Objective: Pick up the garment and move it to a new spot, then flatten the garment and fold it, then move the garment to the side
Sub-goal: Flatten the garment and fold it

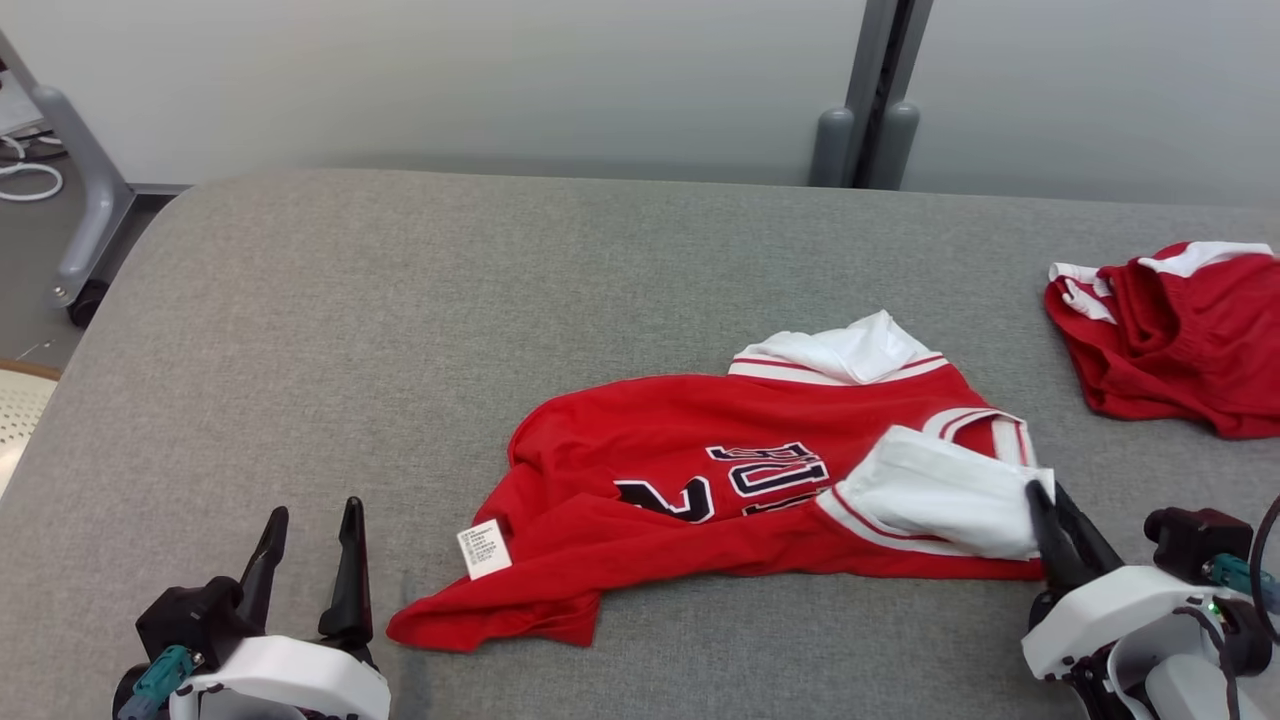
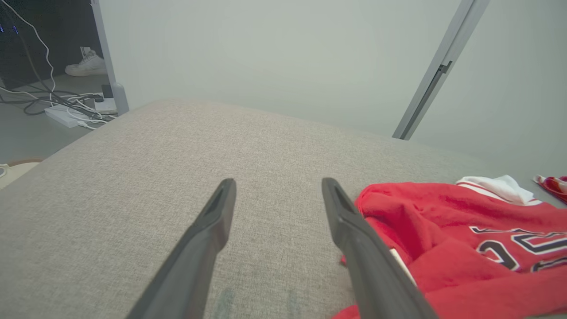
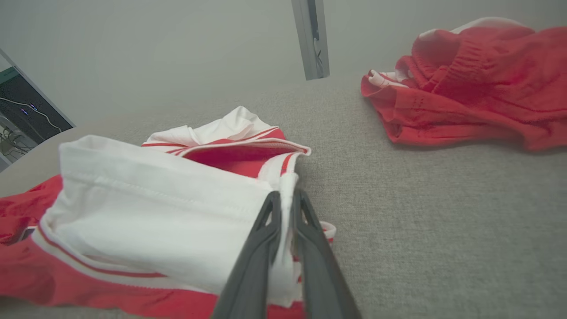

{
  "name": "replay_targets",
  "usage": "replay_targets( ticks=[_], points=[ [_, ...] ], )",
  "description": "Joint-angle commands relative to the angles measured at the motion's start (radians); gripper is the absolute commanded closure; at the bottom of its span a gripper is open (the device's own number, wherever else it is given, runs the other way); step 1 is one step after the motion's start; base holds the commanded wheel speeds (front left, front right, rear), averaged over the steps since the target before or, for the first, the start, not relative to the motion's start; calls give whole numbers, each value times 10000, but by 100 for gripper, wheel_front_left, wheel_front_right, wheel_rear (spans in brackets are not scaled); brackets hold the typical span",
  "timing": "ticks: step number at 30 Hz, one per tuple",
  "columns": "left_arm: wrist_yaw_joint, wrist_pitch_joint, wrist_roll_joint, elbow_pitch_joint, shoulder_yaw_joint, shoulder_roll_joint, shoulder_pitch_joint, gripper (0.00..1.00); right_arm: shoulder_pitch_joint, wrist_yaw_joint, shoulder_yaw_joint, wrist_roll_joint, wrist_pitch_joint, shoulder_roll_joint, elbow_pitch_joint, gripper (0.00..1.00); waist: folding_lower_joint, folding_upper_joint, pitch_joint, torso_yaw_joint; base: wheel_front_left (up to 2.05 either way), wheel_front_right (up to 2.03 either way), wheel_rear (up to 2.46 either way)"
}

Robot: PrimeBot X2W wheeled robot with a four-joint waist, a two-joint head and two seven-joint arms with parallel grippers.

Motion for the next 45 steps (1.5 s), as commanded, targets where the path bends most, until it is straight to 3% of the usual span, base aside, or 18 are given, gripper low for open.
replay_targets(
  ticks=[1, 8, 21, 32, 45],
  points=[
    [-2, -2, 28, 32, -1, 33, 25, 0, 88, 0, -29, -80, -66, 4, -32, 0, 0, 0, -42, -89, 0, 0, 0],
    [-4, 8, -13, 56, -51, 75, 24, 0, 328, 2, -287, -285, -66, 112, -274, 0, 0, 0, -187, -325, 0, 0, 0],
    [79, 5, -104, -93, -25, 211, 176, 0, 1215, 2, -1022, -239, -65, 27, -2206, 0, 0, 0, -245, -570, 0, 0, 0],
    [172, 2, -140, -290, 0, 283, 253, 0, 2188, 2, -2493, -629, -59, 955, -4990, 0, 0, 0, -141, -814, 0, 0, 0],
    [190, 29, -219, -246, -113, 276, 165, 0, 2310, 2, -2625, -909, -59, 1160, -5306, 0, 0, 0, -151, -766, 0, 0, 0]
  ],
)
